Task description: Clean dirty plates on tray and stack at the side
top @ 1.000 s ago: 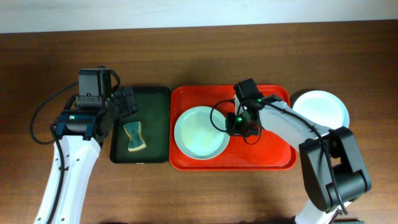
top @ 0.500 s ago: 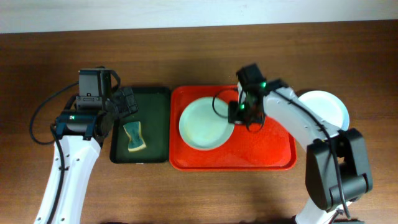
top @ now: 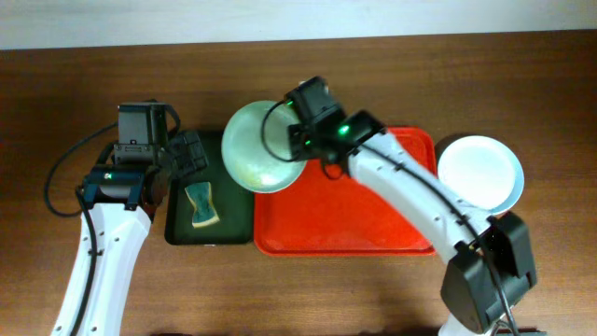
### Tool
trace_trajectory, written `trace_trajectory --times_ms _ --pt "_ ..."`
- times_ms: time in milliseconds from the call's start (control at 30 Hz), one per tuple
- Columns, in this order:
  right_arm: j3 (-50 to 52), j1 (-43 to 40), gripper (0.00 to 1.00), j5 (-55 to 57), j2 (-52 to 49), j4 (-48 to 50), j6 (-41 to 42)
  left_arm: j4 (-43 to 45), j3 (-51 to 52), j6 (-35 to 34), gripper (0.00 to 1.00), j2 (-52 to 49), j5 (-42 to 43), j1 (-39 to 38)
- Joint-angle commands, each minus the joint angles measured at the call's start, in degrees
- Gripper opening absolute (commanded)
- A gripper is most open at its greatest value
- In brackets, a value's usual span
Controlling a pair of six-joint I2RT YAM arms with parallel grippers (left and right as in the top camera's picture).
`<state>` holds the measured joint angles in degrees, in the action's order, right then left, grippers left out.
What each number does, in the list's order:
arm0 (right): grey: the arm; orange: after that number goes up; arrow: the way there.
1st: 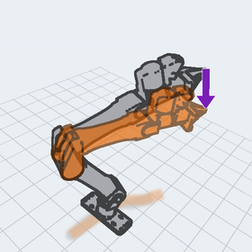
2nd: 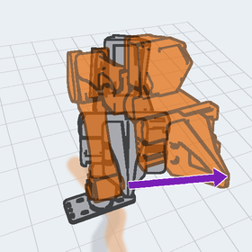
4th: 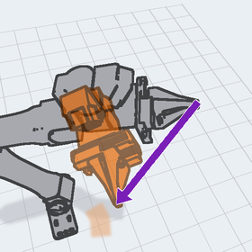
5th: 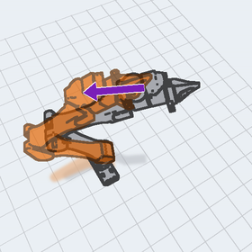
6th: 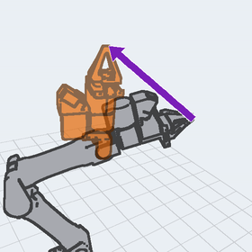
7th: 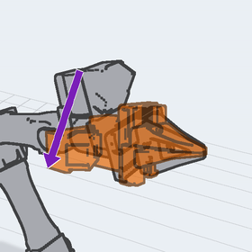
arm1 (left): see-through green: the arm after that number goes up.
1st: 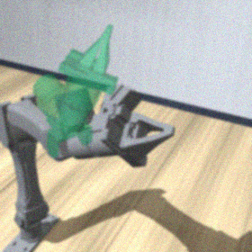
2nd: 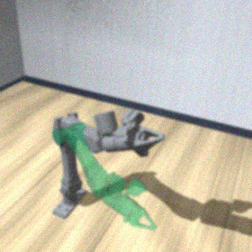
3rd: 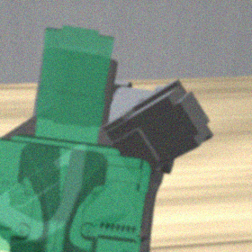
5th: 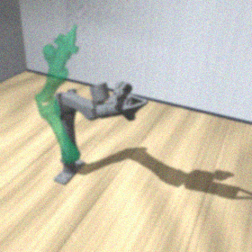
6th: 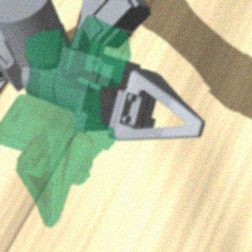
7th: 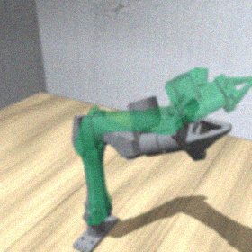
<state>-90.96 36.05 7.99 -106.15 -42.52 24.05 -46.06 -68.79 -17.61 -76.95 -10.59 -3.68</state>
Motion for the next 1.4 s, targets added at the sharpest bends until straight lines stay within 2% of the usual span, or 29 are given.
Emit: trace_trajectory --times_ms 0,133,333,533,700,967,1367 --pt "-0.87 4.66 0.04 10.08 -0.35 2.12 0.81 0.11 -0.46 0.28 0.99 -0.17 -0.81 0.11" --pt "-0.87 8.07 0.04 18.91 -0.33 3.82 -1.57 0.11 -0.46 0.28 0.99 -0.17 -0.81 0.11" --pt "-0.90 12.11 0.04 20.15 -0.28 12.11 -17.09 0.11 -0.46 0.28 0.99 -0.17 -0.81 0.11" --pt "-0.90 16.22 0.04 32.11 -0.28 17.49 -25.75 0.11 -0.46 0.28 0.99 -0.17 -0.81 0.11" --pt "-0.90 18.34 0.04 37.11 -0.28 21.11 -31.36 0.11 -0.46 0.28 0.99 -0.17 -0.81 0.11" --pt "-0.90 19.34 0.04 42.27 0.00 24.02 -33.31 0.11 -0.46 0.28 0.99 -0.17 -0.81 0.11" --pt "-1.01 20.61 0.04 42.25 0.79 26.60 -33.75 0.11 -0.46 0.28 0.99 -0.17 -0.81 0.11"
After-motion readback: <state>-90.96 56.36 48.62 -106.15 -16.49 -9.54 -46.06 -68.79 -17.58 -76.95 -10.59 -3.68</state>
